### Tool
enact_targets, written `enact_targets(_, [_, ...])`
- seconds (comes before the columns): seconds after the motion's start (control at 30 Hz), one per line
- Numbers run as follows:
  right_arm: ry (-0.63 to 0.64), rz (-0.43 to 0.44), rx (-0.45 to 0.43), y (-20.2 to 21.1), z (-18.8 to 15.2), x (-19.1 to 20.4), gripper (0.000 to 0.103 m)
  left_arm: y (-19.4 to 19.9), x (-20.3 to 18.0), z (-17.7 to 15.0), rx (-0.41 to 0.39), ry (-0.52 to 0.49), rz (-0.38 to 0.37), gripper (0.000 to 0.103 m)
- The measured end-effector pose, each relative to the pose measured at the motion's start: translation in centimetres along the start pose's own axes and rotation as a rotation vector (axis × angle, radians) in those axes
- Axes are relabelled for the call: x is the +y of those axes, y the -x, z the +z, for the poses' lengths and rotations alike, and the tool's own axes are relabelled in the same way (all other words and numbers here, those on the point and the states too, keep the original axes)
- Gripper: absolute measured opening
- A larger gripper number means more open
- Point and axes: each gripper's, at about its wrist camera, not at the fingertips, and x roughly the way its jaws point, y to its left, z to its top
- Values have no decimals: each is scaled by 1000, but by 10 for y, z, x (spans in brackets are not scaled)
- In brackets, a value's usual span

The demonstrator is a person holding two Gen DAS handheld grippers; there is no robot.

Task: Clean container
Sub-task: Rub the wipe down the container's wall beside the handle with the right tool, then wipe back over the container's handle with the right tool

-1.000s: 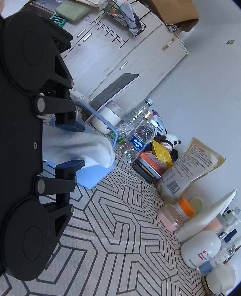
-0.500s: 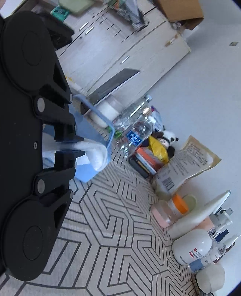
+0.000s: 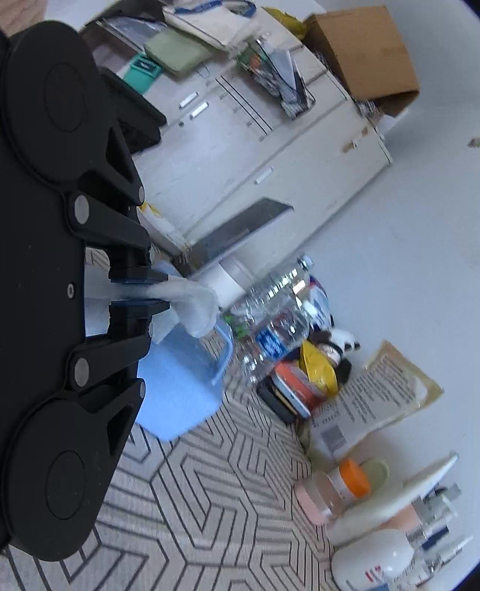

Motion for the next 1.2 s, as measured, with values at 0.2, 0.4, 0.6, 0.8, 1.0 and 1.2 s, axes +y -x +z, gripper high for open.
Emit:
enact_targets(0.2, [13, -34, -7, 0, 2, -1, 13, -1, 0, -1, -2, 1, 0, 81])
enact_targets(0.4, [18, 33, 32, -4, -1, 3, 12, -1, 1, 0, -1, 4, -1, 81])
enact_targets(0.6, [13, -21, 6, -3, 2, -2, 10, -1, 1, 0, -4, -1, 0, 81])
enact_targets(0.8, [32, -18, 13, -4, 1, 1, 10, 1, -2, -1, -6, -2, 0, 81])
enact_targets(1.0, [36, 9, 30, -7, 0, 3, 9, 2, -2, -2, -6, 1, 0, 81])
enact_targets(1.2, [36, -24, 15, -6, 0, 2, 7, 3, -1, -1, -10, -1, 2, 81])
